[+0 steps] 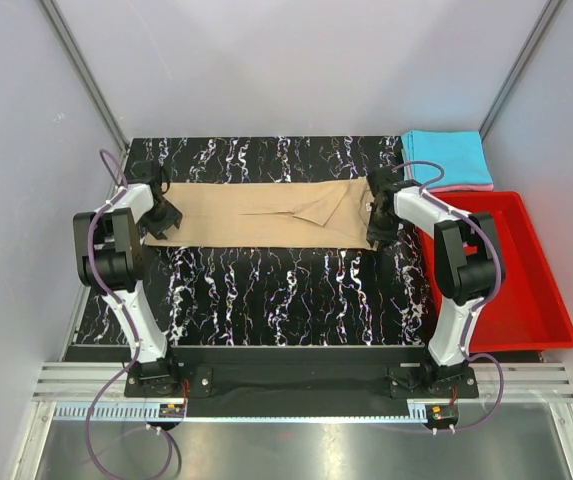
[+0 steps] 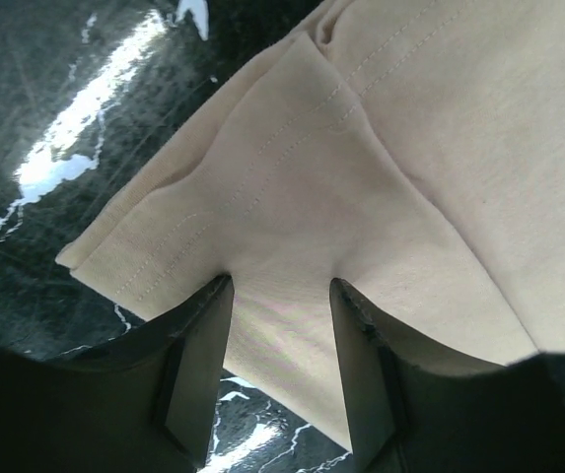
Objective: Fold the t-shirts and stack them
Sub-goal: Fold the tshirt
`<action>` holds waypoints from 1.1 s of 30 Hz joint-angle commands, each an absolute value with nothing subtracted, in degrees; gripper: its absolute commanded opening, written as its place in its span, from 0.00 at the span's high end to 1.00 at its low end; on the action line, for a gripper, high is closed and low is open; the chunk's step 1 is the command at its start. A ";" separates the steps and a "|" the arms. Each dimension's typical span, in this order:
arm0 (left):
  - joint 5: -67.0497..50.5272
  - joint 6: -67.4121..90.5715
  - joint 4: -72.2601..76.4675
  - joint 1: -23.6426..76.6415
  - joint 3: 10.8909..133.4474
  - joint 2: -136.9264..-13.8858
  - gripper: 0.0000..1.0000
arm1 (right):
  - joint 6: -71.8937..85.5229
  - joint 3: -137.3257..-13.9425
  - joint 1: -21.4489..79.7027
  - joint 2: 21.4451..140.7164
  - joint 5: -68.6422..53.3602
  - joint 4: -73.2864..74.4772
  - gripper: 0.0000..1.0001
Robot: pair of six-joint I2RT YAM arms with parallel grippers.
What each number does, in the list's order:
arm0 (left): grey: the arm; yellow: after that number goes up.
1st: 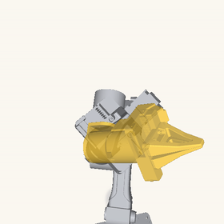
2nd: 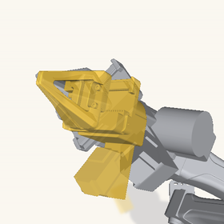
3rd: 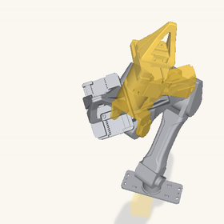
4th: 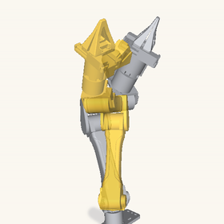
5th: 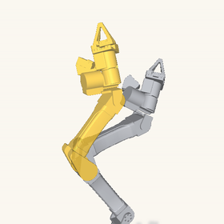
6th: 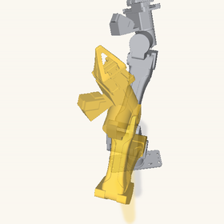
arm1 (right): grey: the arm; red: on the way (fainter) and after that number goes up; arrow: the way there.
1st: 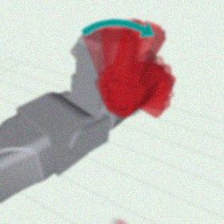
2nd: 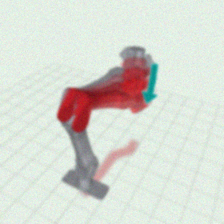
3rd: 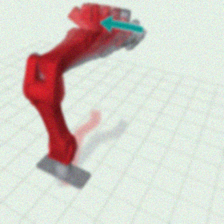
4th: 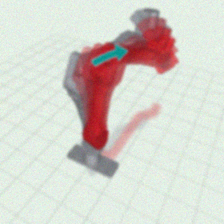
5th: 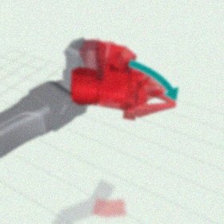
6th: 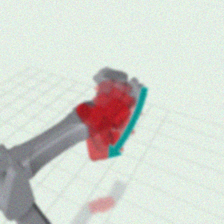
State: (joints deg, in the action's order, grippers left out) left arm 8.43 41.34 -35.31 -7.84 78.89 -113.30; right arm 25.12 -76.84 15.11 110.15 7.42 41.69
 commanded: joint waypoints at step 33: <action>-16.26 32.61 -34.28 -2.90 67.42 -88.69 0.24 | 55.10 -89.82 24.43 116.27 -1.49 27.78 0.45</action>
State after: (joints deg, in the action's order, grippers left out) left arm -12.67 35.33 -35.99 -2.42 68.66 -92.64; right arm 50.06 -86.85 22.46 114.54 0.86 33.67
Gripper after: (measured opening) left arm 0.755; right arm 0.537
